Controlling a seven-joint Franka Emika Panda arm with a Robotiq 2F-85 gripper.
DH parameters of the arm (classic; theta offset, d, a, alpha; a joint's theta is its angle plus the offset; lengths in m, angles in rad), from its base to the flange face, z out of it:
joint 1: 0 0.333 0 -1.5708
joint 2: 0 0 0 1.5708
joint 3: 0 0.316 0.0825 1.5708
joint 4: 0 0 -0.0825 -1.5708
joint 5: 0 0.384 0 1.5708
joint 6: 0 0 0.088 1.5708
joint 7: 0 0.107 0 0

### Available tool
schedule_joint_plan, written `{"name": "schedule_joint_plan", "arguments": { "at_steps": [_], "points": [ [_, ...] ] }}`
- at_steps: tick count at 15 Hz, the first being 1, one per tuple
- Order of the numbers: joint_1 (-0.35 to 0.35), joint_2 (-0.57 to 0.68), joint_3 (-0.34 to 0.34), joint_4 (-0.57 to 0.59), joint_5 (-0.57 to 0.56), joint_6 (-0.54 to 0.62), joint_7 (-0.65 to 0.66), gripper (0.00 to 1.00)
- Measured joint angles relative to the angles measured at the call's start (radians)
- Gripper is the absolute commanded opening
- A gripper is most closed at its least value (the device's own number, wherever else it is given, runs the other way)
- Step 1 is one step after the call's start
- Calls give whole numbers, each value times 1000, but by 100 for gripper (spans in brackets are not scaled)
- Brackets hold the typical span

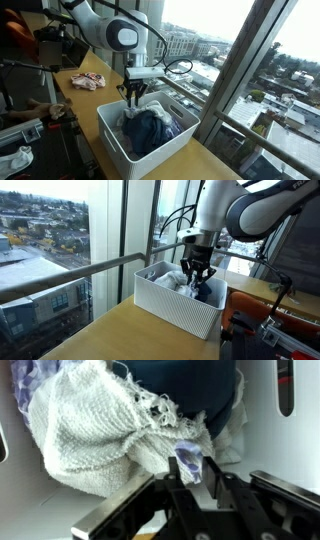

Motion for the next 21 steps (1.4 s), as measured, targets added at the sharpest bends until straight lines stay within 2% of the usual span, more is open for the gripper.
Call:
{"name": "schedule_joint_plan", "arguments": {
  "at_steps": [5,10,15,18,21],
  "points": [
    [-14,-2,-3,2,9,4,3,100],
    [-2,-31,29,8,102,6,16,100],
    [83,13,87,46,151,7,256,100],
    [137,94,128,95,161,19,409,100],
    [162,190,173,166,186,45,495,100]
  ]
}}
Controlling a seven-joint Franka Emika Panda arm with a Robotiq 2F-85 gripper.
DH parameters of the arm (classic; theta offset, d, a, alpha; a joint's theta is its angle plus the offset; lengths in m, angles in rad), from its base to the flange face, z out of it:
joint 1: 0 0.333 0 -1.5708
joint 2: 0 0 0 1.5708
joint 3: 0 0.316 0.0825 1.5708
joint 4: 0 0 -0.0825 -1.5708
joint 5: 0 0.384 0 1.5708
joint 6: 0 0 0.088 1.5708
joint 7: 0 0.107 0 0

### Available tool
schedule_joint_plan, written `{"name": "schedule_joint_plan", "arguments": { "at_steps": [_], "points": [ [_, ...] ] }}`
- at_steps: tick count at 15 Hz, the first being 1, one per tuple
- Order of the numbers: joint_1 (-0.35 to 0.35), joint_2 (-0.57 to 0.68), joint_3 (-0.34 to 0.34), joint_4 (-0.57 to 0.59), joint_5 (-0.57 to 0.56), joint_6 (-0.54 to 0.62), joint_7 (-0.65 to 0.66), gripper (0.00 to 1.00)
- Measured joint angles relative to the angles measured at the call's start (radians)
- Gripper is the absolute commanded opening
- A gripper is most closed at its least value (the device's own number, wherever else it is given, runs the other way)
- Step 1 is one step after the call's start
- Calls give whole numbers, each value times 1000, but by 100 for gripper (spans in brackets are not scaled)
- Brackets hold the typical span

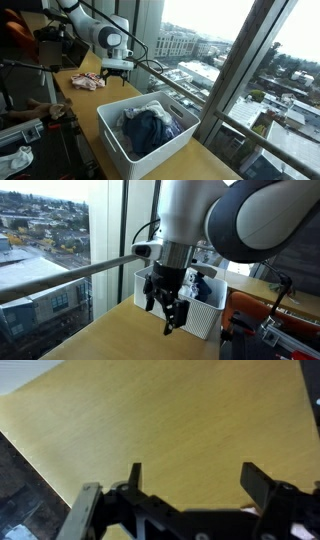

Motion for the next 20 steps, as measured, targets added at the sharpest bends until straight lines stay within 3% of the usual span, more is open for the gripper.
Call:
{"name": "schedule_joint_plan", "arguments": {
  "at_steps": [7,14,20],
  "points": [
    [3,235,110,210,67,39,17,100],
    [-9,440,220,412,115,42,-63,100],
    [37,575,292,557,115,12,-95,100]
  ]
}}
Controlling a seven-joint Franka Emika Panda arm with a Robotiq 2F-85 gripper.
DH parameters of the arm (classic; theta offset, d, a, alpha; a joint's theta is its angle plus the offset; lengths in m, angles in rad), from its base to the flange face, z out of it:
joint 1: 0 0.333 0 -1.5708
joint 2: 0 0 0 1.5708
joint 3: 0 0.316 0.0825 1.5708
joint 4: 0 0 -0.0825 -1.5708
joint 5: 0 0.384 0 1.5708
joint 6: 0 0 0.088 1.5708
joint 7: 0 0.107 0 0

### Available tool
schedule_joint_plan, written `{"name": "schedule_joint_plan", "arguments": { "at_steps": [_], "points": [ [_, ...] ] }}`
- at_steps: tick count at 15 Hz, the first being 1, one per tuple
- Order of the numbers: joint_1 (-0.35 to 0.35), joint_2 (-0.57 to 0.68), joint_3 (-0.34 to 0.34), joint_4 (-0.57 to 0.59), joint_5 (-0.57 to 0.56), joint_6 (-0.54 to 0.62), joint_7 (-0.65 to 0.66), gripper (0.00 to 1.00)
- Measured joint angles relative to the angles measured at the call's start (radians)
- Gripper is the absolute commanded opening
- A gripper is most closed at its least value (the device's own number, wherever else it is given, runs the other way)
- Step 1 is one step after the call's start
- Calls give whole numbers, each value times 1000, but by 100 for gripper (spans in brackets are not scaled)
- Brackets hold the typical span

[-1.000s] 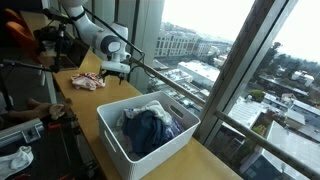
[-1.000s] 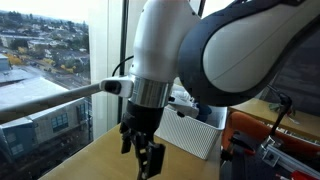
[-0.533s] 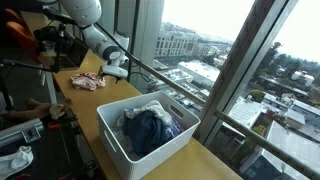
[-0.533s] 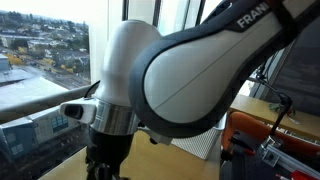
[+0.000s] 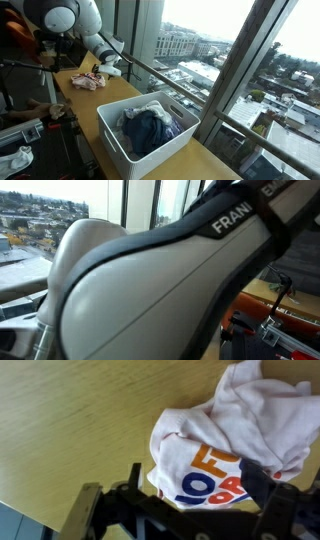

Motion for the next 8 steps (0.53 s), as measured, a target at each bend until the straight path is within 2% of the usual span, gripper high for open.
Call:
{"name": "schedule_joint_plan", "arguments": {
  "at_steps": [4,7,8],
  "points": [
    [65,68,8,83,0,-59,-6,100],
    [86,117,8,138,0,-95,-27,100],
    [88,131,8,155,0,-105,-35,75]
  ]
}}
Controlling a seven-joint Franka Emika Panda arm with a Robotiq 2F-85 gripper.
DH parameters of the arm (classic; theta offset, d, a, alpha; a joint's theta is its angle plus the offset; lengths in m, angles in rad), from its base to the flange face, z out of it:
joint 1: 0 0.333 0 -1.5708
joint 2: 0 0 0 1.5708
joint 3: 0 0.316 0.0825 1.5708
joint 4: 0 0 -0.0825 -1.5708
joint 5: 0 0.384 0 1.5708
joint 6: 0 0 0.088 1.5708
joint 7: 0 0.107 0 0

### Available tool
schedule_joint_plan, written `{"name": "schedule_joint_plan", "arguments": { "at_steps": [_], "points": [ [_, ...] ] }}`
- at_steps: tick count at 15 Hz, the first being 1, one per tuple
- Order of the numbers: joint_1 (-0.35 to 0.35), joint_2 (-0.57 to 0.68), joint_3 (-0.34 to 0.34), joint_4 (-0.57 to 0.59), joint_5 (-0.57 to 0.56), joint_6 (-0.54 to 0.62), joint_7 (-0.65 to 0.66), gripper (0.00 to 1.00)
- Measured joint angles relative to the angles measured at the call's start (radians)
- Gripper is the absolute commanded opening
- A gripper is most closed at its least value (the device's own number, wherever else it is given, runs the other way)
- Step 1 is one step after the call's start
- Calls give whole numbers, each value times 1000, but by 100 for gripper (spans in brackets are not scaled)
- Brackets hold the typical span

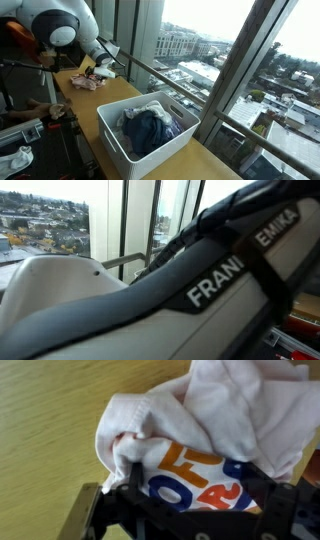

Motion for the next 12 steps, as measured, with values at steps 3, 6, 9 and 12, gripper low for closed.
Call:
{"name": "schedule_joint_plan", "arguments": {
  "at_steps": [3,6,9,12],
  "points": [
    [0,35,0,48,0,-27,-23,58],
    [0,62,0,89,0,-48,-33,36],
    [-1,82,0,119,1,-70,-38,15],
    [-4,84,0,133,12,-94,-39,0]
  ]
}}
